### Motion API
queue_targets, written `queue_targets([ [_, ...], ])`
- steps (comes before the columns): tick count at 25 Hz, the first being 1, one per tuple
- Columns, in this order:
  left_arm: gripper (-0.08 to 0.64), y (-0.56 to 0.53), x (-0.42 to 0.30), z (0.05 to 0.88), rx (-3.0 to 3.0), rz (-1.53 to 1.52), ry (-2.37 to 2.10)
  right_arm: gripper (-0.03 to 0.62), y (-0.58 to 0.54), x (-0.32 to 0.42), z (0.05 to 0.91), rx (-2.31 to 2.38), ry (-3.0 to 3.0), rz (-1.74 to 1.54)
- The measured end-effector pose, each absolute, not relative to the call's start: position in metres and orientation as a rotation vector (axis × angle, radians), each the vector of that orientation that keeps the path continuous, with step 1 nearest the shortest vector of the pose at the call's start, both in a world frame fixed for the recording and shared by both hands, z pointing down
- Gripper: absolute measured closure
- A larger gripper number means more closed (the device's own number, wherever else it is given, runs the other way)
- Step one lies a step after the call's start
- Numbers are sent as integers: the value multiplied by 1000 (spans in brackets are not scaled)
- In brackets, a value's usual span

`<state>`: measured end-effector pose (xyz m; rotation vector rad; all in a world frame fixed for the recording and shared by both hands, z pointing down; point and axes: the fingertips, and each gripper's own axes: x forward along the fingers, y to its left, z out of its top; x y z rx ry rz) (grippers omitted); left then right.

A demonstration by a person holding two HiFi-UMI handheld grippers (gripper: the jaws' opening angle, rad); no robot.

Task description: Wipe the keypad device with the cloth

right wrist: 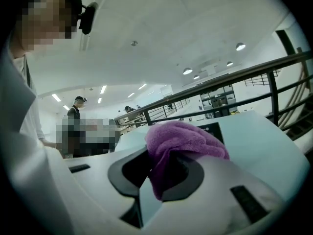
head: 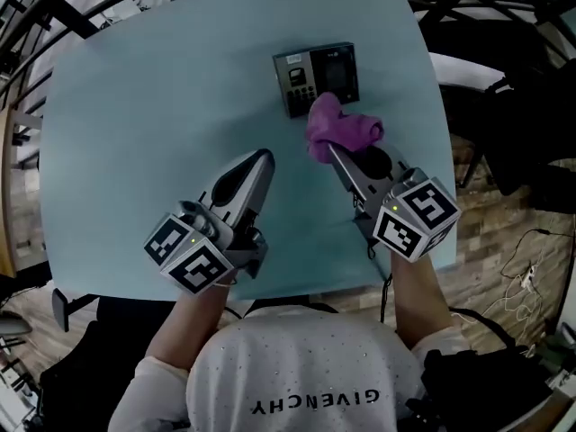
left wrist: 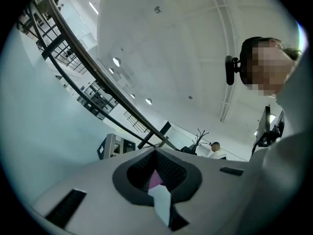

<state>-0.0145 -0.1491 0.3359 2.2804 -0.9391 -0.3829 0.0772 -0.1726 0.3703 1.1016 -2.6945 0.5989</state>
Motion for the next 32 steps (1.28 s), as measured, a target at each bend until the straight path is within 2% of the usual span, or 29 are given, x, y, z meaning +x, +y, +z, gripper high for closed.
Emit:
queue_targets([
  [15,560,-221,-23,408,2207,-227,-1107,540,-276,44,397,1117,-2543,506],
  [20,560,-232,-10,415,2166,-303,-1019,539,-286,35,414,1091,-2511,477],
  [27,560,-234,17,411,2207,-307,-945,538,-293,23,416,968,-2460,106],
  [32,560,-230,13,419,2201,-293,-933,538,-299,30,424,1035,-2388,60],
])
